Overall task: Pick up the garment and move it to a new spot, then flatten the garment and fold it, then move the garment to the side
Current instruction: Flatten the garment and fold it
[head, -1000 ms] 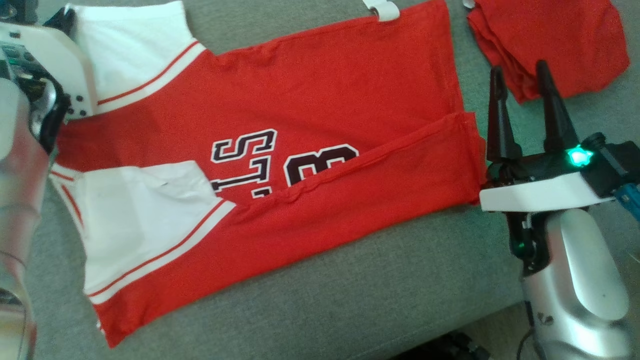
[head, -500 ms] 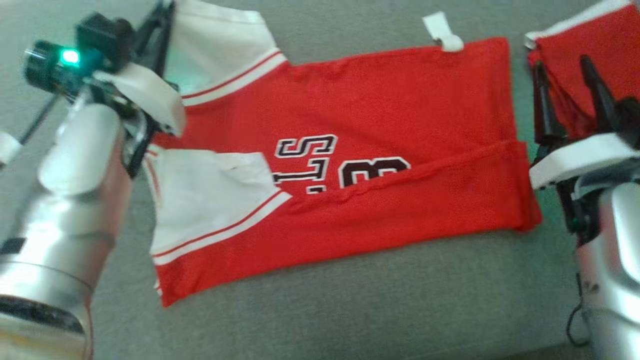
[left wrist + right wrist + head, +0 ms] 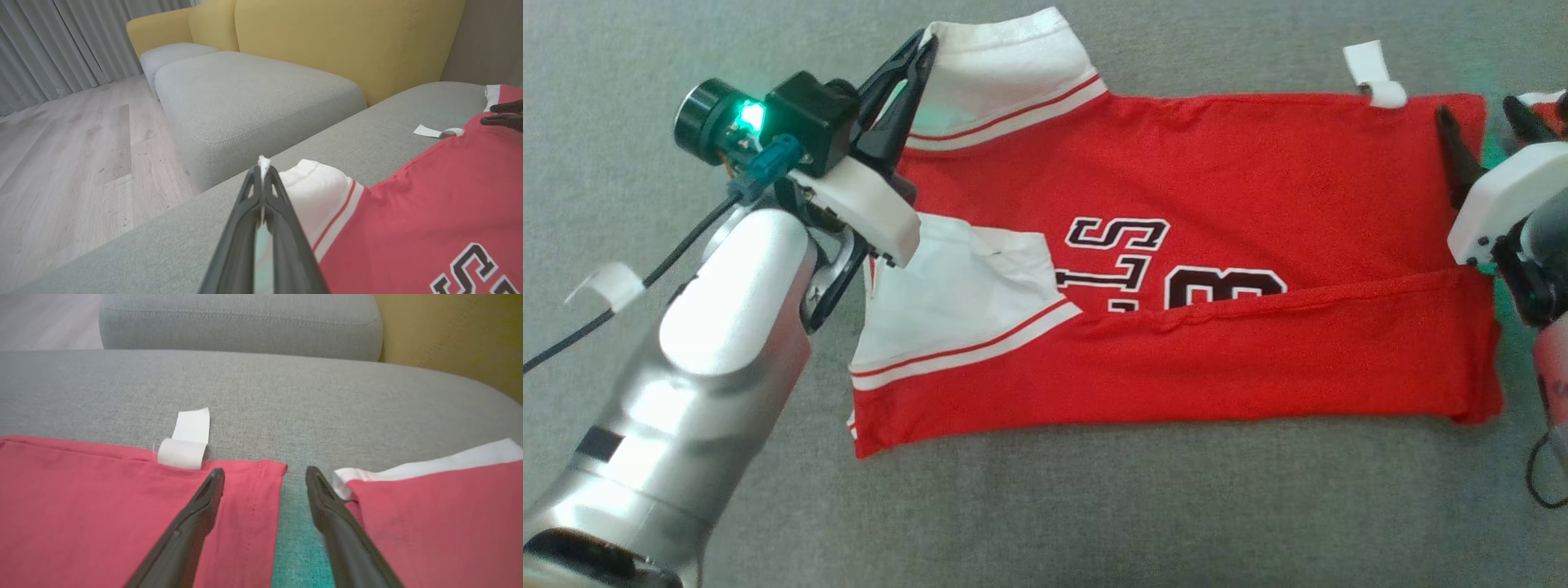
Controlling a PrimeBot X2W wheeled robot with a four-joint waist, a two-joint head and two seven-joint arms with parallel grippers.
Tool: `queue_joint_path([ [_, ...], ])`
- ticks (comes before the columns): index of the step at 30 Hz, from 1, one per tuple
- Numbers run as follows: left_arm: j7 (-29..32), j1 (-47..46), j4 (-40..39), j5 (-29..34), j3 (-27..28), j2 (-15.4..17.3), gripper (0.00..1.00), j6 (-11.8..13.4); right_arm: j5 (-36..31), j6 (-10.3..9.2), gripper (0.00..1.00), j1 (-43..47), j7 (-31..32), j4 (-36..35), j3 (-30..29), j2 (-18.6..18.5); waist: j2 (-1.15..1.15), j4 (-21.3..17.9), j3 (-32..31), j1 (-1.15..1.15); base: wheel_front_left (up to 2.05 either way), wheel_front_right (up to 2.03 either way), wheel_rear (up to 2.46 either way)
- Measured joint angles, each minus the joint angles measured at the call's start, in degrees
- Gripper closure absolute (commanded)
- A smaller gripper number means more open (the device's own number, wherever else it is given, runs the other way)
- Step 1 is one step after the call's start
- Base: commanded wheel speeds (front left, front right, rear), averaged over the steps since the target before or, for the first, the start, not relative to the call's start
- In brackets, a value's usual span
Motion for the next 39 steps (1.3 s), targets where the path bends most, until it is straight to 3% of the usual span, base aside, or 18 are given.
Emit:
queue_joint_path([
  [6,1.94,0.41,-4.00,-0.02,-0.12,0.66,1.00,1.11,1.82,0.00,0.00,-3.98,0.49,6.24,5.11,-2.46,0.00,1.39,1.97,0.00,0.00,0.00,0.00],
  [8,2.38,0.42,-4.61,-0.05,-0.07,0.74,1.00,1.51,2.76,0.00,1.00,-5.84,0.51,7.38,7.59,-3.31,0.00,1.58,2.38,0.00,0.00,0.00,0.00],
  [19,1.97,-0.46,-2.96,-1.21,2.57,2.67,1.00,3.53,11.29,0.00,1.00,-9.93,-5.89,7.17,15.19,-3.96,0.00,-0.15,2.40,0.00,0.00,0.00,0.00],
  [27,-0.44,-8.52,2.36,-1.59,4.41,2.55,1.00,3.94,17.24,-0.01,1.00,-18.46,-10.85,3.48,19.76,-5.57,0.00,-1.16,2.93,0.00,0.00,0.00,0.00],
  [39,-9.21,-17.08,15.26,-0.47,4.65,-1.91,1.00,2.94,22.62,0.00,1.00,-22.19,-15.96,7.30,23.87,-7.06,0.00,-0.03,3.70,-0.01,0.00,0.00,0.00],
])
